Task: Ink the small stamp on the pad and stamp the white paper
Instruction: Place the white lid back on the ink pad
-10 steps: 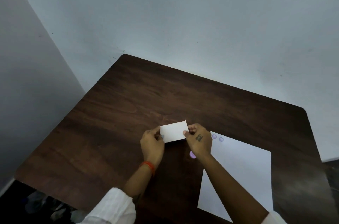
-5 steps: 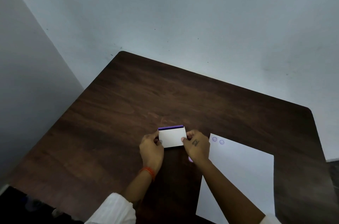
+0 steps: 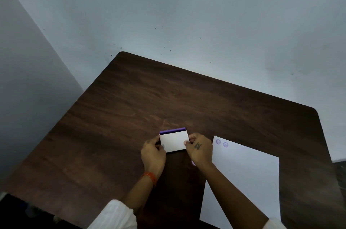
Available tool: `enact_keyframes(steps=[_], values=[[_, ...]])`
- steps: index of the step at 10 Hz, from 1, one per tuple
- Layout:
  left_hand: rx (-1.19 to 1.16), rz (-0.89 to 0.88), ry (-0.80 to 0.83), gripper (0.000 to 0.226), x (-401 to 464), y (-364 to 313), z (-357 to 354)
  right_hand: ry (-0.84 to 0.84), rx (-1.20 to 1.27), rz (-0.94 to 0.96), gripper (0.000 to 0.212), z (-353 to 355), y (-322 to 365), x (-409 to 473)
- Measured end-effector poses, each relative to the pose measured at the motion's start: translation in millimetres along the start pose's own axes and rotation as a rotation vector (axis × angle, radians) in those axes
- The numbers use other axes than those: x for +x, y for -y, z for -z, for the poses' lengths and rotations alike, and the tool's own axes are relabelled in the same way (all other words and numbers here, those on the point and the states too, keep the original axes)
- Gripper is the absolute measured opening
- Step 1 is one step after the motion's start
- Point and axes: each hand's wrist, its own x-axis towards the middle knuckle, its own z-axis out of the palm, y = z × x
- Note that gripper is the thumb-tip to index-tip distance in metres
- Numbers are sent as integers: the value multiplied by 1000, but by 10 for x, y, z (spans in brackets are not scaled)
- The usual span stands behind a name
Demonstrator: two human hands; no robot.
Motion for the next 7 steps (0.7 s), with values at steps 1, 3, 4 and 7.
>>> enact_keyframes(steps=[1,3,4,7], values=[[-13,0,1,39,9,7,6,6,11,-3,20,3,11,12],[-50,8,13,34,34,19,20,25,-23,29,21,39,37,48],[-65,13,15,32,51,12,25,29,-27,28,23,52,49,59],[-31,26,16,31,61,-14,94,75,-44,59,25,143,86,47]])
